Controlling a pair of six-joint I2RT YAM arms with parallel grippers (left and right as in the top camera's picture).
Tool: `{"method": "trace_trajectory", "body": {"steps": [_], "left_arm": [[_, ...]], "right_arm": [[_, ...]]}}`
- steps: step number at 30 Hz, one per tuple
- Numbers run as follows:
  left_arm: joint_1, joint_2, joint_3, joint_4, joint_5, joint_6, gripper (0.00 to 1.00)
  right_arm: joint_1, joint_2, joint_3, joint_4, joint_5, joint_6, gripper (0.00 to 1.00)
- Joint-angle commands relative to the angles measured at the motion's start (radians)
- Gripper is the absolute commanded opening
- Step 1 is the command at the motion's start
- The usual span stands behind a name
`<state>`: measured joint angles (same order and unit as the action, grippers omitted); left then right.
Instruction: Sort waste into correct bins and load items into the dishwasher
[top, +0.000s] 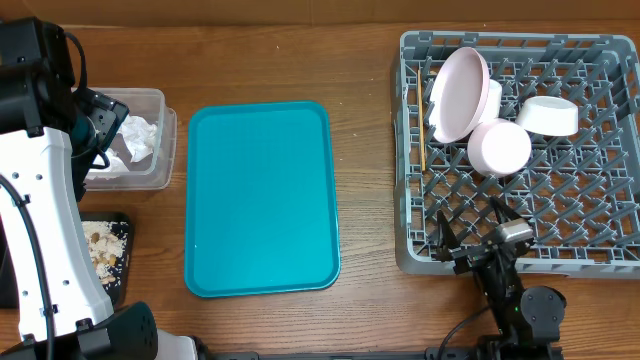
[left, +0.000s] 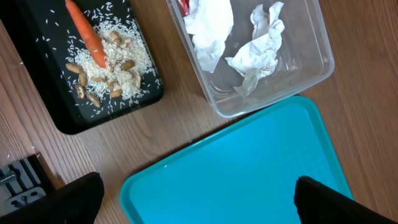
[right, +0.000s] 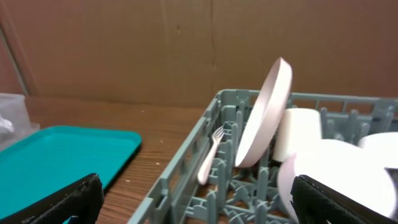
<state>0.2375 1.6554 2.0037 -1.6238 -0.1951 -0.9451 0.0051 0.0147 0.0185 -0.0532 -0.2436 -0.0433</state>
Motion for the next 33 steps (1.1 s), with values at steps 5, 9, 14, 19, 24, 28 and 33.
{"method": "trace_trajectory", "body": {"steps": [5, 9, 14, 19, 24, 28, 33], "left_arm": [[0.004, 0.005, 0.007, 0.002, -0.006, -0.021, 1.00], [0.004, 0.005, 0.007, 0.002, -0.006, -0.021, 1.00], [0.004, 0.005, 0.007, 0.002, -0.006, -0.020, 1.00], [0.004, 0.005, 0.007, 0.002, -0.006, -0.021, 1.00], [0.004, 0.005, 0.007, 0.002, -0.006, -0.021, 1.00], [0.004, 0.005, 0.007, 0.002, -0.006, -0.020, 1.00], [0.004, 0.005, 0.007, 0.002, -0.006, -0.021, 1.00]], "right_arm": [[-0.066, -0.012, -0.011, -0.008, 0.047, -0.061, 1.00], [-0.048, -0.012, -0.011, -0.024, 0.200, 0.050, 1.00], [-0.043, -0.012, -0.011, -0.030, 0.232, 0.069, 1.00], [-0.043, -0.012, -0.011, -0.030, 0.231, 0.071, 1.00], [-0.043, -0.012, -0.011, -0.030, 0.232, 0.070, 1.00], [-0.045, -0.012, -0.011, -0.030, 0.232, 0.070, 1.00], [-0.045, -0.012, -0.011, -0.030, 0.232, 0.070, 1.00]]}}
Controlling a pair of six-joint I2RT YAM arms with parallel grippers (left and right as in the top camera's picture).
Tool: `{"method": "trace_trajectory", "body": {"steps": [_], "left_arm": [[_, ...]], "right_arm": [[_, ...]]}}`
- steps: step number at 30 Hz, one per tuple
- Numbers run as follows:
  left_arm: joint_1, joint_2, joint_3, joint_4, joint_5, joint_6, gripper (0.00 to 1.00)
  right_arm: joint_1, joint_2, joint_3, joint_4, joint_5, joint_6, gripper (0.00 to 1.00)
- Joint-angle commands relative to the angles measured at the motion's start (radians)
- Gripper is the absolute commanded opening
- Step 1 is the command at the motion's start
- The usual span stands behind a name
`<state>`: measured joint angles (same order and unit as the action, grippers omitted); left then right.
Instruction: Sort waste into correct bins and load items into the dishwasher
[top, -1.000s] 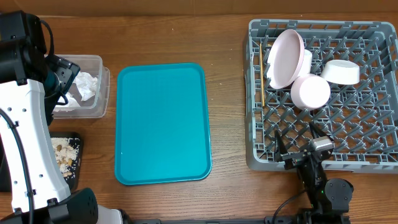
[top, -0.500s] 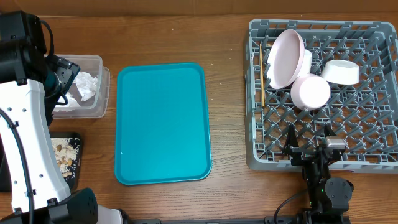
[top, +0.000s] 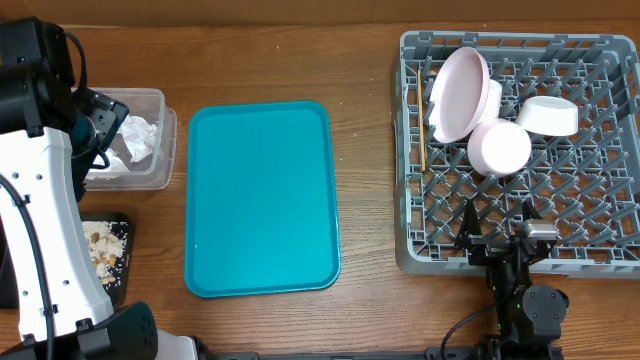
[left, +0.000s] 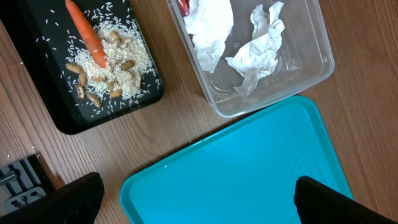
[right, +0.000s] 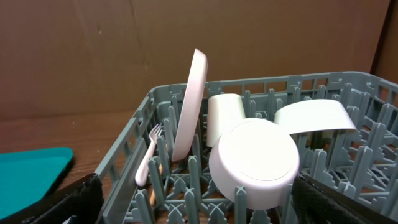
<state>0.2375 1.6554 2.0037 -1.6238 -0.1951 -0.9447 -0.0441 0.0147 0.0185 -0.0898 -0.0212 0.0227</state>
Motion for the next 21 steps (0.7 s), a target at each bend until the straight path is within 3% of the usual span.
{"method": "trace_trajectory", "body": {"steps": [1, 17, 21], "left_arm": [[0.004, 0.005, 0.007, 0.002, -0.006, -0.021, 1.00], [0.004, 0.005, 0.007, -0.001, -0.011, -0.011, 1.00], [0.004, 0.006, 0.006, -0.066, -0.010, 0.172, 1.00]], "right_arm": [[0.005, -0.012, -0.011, 0.006, 0.009, 0.004, 1.00], [0.005, -0.012, -0.011, 0.007, 0.009, 0.004, 1.00], [0.005, -0.012, -0.011, 0.007, 0.009, 0.004, 1.00]]}}
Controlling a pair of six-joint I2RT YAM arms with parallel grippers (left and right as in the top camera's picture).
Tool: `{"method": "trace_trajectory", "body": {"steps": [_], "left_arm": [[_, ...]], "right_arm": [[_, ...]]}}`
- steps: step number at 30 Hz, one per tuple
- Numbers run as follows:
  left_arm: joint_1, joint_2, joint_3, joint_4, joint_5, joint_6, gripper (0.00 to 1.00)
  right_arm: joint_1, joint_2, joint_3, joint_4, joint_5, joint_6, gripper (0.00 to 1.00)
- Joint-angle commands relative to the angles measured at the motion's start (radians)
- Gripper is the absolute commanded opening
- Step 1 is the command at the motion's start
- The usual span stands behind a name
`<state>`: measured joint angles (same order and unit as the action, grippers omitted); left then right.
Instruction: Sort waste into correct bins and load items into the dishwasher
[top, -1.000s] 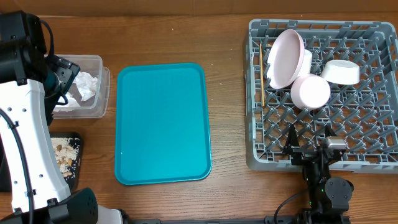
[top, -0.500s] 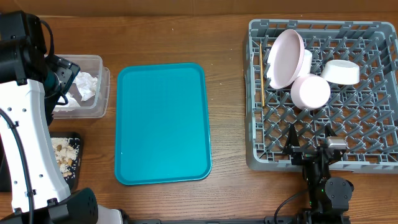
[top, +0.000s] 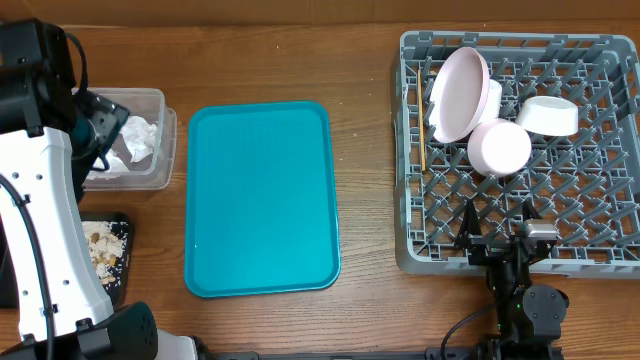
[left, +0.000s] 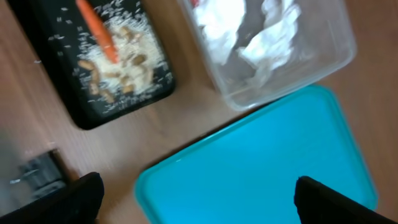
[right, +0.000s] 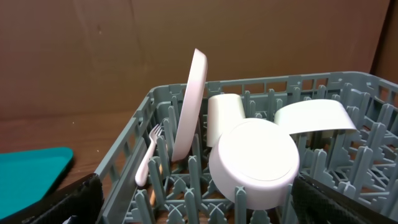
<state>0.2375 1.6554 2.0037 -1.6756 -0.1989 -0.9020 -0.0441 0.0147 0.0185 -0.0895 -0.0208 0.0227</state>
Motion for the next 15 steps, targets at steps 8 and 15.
{"method": "trace_trajectory", "body": {"steps": [8, 15], "left_arm": [[-0.101, -0.066, -0.104, 0.221, 0.057, 0.377, 1.00], [-0.182, -0.338, -0.609, 0.696, 0.184, 0.592, 1.00]], "right_arm": [[0.005, -0.012, -0.011, 0.006, 0.009, 0.004, 1.00], [0.005, -0.012, -0.011, 0.006, 0.009, 0.004, 1.00]]}}
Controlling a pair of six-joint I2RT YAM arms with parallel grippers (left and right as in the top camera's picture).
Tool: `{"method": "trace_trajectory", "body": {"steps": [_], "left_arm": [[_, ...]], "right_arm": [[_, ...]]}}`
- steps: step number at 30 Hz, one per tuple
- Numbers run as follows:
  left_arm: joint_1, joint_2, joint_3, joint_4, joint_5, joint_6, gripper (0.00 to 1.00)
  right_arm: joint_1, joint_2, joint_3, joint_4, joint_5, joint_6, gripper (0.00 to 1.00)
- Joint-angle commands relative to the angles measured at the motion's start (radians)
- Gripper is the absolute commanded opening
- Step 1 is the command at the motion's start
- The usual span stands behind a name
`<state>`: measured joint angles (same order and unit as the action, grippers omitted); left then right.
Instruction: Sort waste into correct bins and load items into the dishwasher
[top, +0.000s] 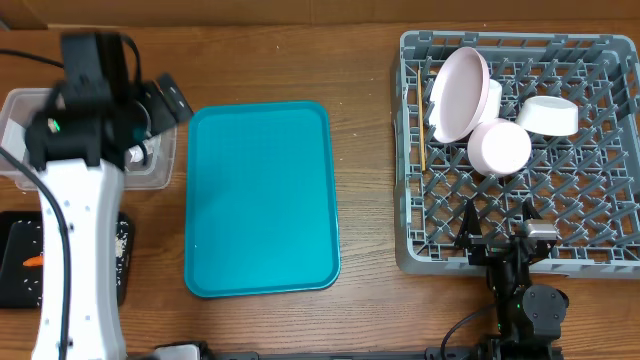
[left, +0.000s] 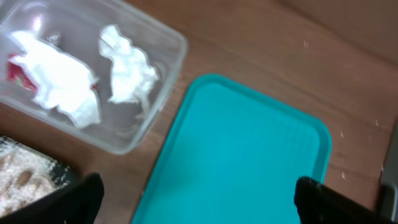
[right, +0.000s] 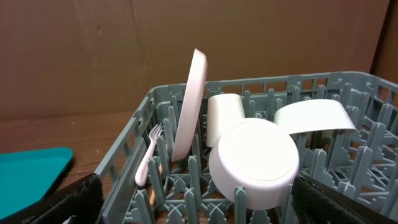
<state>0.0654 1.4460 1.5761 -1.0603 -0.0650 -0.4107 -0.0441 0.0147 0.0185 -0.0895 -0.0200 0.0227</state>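
Observation:
The teal tray (top: 260, 198) lies bare in the middle of the table, also filling the lower left wrist view as the tray (left: 249, 155). My left gripper (left: 196, 204) hangs open above its left edge, holding nothing. The clear bin (left: 134, 134) holds crumpled white tissues (left: 62, 93). The grey dish rack (top: 415, 255) carries a pink plate (right: 189, 106), a pink fork (right: 145, 163), a round pink bowl (right: 255, 163) and a white bowl (right: 314, 115). My right gripper (top: 497, 225) rests open at the rack's front edge, empty.
A black tray (top: 118, 255) with rice, nuts and a carrot (top: 33, 261) sits at the front left, its corner showing as the black tray (left: 53, 168) in the left wrist view. The left arm (top: 75, 200) reaches over the bin. A cardboard wall (right: 186, 37) stands behind the rack.
My left arm has shifted right and toward the back; its camera now shows the clear bin at upper left and more of the teal tray. The black tray shows more in the overhead view. The right arm is unchanged.
At first my right gripper sat at the rack's front edge, turned left toward the teal tray, while the left gripper hung open over the bins. The right one then faced the rack squarely and stayed. The left wrist view then blurred, and now looks over the tray's left edge.

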Motion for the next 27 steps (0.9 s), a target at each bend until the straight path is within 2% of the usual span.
{"method": "trace_trajectory", "body": {"steps": [1, 4, 6, 12, 18, 23, 27], "left_arm": [[-0.010, -0.171, -0.257, 0.125, 0.056, 0.101, 1.00], [-0.010, -0.277, -0.443, 0.225, 0.059, 0.108, 1.00], [-0.010, -0.365, -0.587, 0.296, 0.070, 0.155, 1.00], [-0.010, -0.565, -0.878, 0.493, 0.224, 0.384, 1.00], [-0.010, -0.831, -1.134, 0.677, 0.242, 0.389, 1.00], [-0.010, -0.901, -1.237, 0.677, 0.247, 0.386, 1.00], [-0.014, -0.940, -1.324, 0.762, 0.285, 0.381, 1.00]], "right_arm": [[0.005, -0.012, -0.011, 0.006, 0.008, 0.004, 1.00], [0.005, -0.012, -0.011, 0.006, 0.008, 0.005, 1.00], [0.005, -0.012, -0.011, 0.006, 0.008, 0.004, 1.00], [0.005, -0.012, -0.011, 0.006, 0.008, 0.004, 1.00], [0.005, -0.012, -0.011, 0.006, 0.008, 0.004, 1.00], [0.005, -0.012, -0.011, 0.006, 0.008, 0.004, 1.00], [0.005, -0.012, -0.011, 0.006, 0.008, 0.004, 1.00]]}}
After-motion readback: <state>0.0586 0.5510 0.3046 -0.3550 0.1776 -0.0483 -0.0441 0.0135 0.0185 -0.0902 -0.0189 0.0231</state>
